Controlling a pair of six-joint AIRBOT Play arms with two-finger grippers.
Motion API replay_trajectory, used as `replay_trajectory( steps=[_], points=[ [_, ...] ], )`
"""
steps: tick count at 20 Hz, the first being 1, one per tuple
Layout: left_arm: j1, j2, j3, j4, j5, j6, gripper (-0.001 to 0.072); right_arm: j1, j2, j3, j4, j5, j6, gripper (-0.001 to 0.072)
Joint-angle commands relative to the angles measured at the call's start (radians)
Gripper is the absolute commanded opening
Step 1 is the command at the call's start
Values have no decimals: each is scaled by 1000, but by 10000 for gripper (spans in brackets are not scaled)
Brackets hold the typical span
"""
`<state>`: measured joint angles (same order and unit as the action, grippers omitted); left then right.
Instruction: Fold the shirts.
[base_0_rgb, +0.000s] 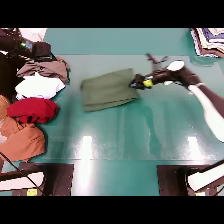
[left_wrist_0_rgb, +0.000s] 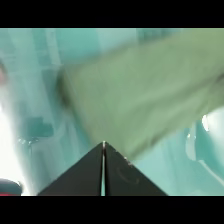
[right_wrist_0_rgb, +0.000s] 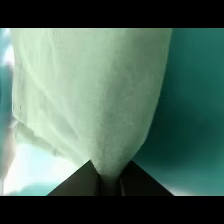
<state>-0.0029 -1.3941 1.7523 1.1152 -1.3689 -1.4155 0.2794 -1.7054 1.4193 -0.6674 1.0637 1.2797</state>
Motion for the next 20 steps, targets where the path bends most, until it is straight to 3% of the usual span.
replay_trajectory(
  steps=[1,11,17,20],
  points=[
    [-90,0,0,1,32,11,29,-231,232,-227,-23,-91,3,17],
    [-230,0,0,1,105,10,30,-1041,716,-683,-89,-205,36,18],
    [-230,0,0,2,103,10,29,-1332,899,-894,-105,-283,117,18],
    [-230,0,0,2,102,10,29,-1359,921,-925,-225,-249,146,18]
  ],
)
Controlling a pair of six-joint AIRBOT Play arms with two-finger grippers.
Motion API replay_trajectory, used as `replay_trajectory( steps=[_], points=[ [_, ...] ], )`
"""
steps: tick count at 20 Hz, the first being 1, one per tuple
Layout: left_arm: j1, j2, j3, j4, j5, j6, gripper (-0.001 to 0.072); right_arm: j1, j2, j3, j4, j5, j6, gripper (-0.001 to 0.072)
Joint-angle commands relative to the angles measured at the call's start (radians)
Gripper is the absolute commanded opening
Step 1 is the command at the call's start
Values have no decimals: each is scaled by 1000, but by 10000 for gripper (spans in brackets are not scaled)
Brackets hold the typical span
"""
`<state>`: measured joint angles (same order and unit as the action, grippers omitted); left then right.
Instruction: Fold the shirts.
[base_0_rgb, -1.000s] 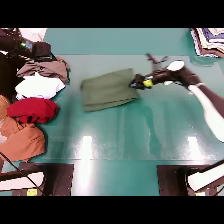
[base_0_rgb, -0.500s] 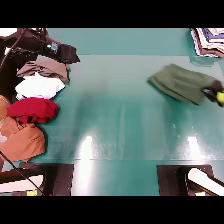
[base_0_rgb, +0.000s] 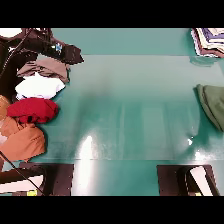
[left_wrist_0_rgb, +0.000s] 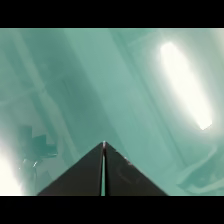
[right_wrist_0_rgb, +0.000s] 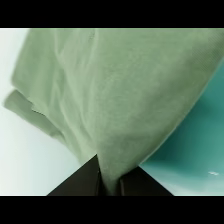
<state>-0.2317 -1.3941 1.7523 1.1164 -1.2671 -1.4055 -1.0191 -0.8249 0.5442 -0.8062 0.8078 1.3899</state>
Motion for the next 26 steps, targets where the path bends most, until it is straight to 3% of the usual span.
replay_trajectory(
  steps=[1,2,4,5,9,12,13,14,15,19,24,26],
  points=[
    [-1,0,0,1,0,0,30,-60,29,-38,-119,34,34,20],
    [-2,0,0,1,0,0,30,-56,6,-13,-154,67,34,66],
    [-1,0,0,1,-3,3,30,-36,-59,74,-255,149,25,425],
    [-2,0,0,1,-7,11,30,-25,-93,131,-313,207,22,492],
    [-2,0,0,1,-25,19,30,-10,-199,363,-477,431,23,490],
    [-1,0,0,1,-26,19,30,18,-208,455,-410,456,24,486],
    [-2,0,0,1,-25,19,30,55,-205,471,-359,451,23,454],
    [-2,0,0,0,-22,19,30,108,-200,483,-297,448,23,387],
    [-1,0,0,0,-12,18,30,172,-199,492,-242,451,22,366],
    [-2,1,0,-1,-22,18,30,534,-200,533,-164,471,22,366],
    [-2,1,0,-1,-22,18,30,926,-200,559,-163,365,23,358],
    [-1,1,0,-1,-22,18,30,1021,-200,559,-164,338,22,40]
  ],
)
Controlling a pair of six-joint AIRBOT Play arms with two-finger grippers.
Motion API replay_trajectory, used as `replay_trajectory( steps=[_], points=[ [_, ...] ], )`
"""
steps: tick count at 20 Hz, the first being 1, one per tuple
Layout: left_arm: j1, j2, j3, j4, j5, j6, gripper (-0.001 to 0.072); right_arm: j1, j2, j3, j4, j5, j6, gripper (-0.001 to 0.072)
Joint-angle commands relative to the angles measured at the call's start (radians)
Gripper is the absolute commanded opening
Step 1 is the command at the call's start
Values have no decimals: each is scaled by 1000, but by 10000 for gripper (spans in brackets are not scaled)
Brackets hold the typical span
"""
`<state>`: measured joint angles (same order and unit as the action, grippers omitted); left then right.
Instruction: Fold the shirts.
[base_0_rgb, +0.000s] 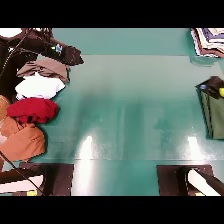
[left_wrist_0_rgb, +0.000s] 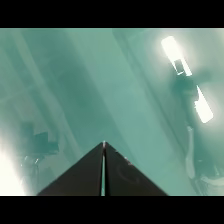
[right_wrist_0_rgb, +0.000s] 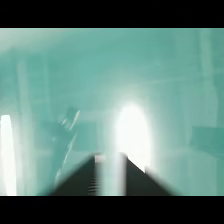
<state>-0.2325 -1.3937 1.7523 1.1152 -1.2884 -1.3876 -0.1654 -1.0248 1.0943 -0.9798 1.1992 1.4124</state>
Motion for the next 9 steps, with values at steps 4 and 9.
replay_trajectory(
  steps=[4,9],
  points=[
    [0,1,0,0,-1,0,30,256,0,9,11,-51,0,20],
    [0,1,0,0,-1,0,30,274,0,9,11,-25,0,20]
  ],
)
